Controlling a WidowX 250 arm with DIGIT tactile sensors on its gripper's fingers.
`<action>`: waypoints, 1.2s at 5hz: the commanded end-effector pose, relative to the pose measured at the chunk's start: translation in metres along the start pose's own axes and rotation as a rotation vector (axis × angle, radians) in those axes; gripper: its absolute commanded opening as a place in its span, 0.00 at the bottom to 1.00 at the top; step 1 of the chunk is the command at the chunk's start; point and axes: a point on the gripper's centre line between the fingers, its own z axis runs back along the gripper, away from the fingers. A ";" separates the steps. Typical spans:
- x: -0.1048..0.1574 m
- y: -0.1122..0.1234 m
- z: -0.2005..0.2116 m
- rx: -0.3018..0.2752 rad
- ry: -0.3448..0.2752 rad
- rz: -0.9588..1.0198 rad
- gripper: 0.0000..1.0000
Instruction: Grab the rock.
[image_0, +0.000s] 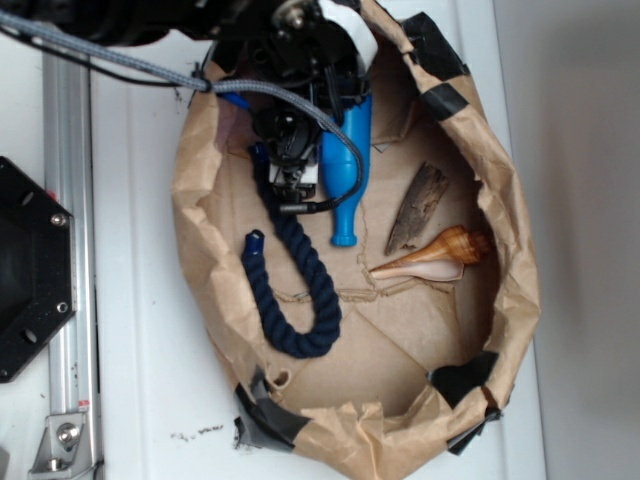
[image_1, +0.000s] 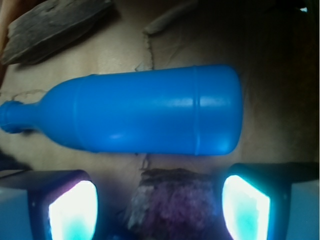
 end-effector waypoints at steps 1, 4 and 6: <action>0.005 0.001 -0.017 0.066 0.008 0.000 1.00; -0.009 -0.002 -0.007 0.170 -0.019 -0.077 0.00; 0.018 -0.036 0.067 0.066 -0.157 -0.137 0.00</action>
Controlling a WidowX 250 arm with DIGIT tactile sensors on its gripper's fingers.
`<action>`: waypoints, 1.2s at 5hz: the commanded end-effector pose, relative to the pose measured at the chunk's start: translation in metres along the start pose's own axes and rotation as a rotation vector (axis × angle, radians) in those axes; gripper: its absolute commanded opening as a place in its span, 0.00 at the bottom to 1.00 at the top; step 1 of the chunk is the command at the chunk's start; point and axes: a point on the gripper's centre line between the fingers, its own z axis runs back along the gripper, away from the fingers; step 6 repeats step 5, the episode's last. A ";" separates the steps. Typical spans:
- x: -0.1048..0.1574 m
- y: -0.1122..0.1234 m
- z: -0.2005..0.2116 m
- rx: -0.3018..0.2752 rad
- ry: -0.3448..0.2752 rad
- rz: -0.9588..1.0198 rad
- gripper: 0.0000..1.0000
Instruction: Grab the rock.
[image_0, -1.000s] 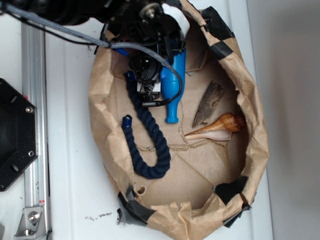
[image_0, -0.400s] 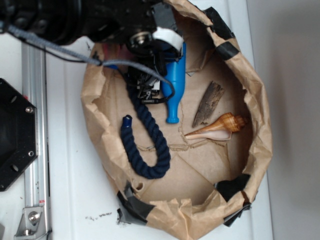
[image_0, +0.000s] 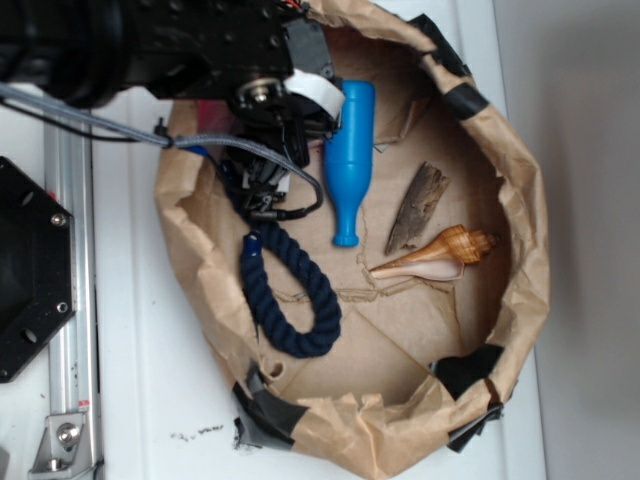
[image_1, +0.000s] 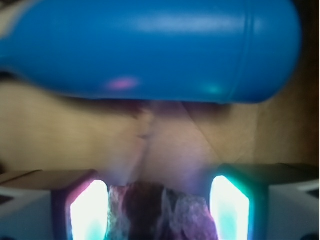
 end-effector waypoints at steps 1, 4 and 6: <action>0.059 -0.046 0.117 -0.125 -0.246 -0.054 0.00; 0.081 -0.075 0.133 -0.159 -0.200 -0.009 0.00; 0.078 -0.073 0.132 -0.152 -0.191 -0.006 0.00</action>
